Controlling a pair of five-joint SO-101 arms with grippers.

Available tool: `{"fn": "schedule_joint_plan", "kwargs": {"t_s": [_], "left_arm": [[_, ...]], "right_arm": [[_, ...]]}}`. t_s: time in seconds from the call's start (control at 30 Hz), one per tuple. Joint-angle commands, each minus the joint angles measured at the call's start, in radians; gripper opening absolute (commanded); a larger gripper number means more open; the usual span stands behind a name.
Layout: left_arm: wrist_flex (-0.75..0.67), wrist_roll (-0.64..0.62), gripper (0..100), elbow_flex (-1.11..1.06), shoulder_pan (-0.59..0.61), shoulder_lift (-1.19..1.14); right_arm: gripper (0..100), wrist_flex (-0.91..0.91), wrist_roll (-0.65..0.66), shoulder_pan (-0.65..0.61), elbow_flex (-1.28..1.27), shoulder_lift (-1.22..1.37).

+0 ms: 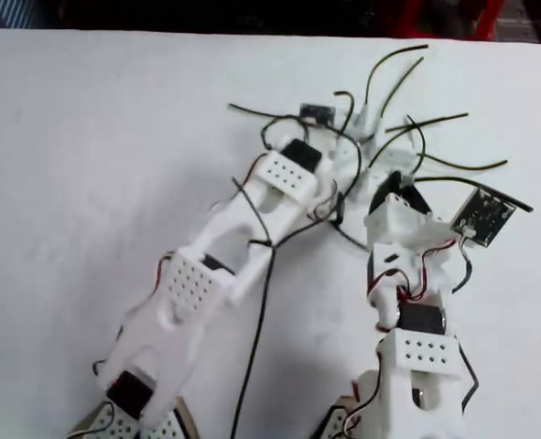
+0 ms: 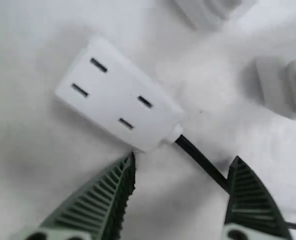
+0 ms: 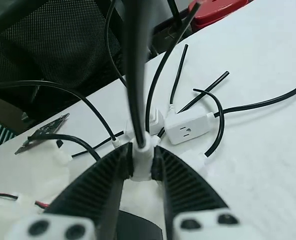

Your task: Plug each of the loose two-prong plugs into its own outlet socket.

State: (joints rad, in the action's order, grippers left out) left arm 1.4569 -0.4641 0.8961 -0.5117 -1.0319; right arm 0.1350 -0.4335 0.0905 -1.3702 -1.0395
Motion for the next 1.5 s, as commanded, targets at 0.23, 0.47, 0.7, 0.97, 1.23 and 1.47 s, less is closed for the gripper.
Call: {"fn": "schedule_joint_plan", "kwargs": {"t_s": [0.23, 0.47, 0.7, 0.97, 1.23, 1.47], "left_arm": [[0.133, 0.121, 1, 0.041, 0.058, 0.076], [0.316, 0.276, 2, 0.041, 0.084, 0.122], [0.331, 0.411, 2, -0.037, 0.11, 0.153], [0.327, 0.462, 2, -0.381, 0.053, 0.521], [0.213, 0.713, 2, -0.848, 0.16, 0.858], [-0.083, 0.964, 2, -1.278, 0.305, 1.046]], "right_arm": [[1.7, -0.016, 0.0, 0.007, 0.08, -0.027], [1.7, -0.016, 0.0, 0.007, 0.078, -0.027], [1.7, -0.016, 0.0, 0.007, 0.077, -0.027], [1.7, -0.016, 0.0, 0.007, 0.077, -0.027], [1.7, -0.016, 0.0, 0.004, 0.075, -0.024], [1.7, -0.016, 0.0, -0.025, 0.074, -0.019]]}}
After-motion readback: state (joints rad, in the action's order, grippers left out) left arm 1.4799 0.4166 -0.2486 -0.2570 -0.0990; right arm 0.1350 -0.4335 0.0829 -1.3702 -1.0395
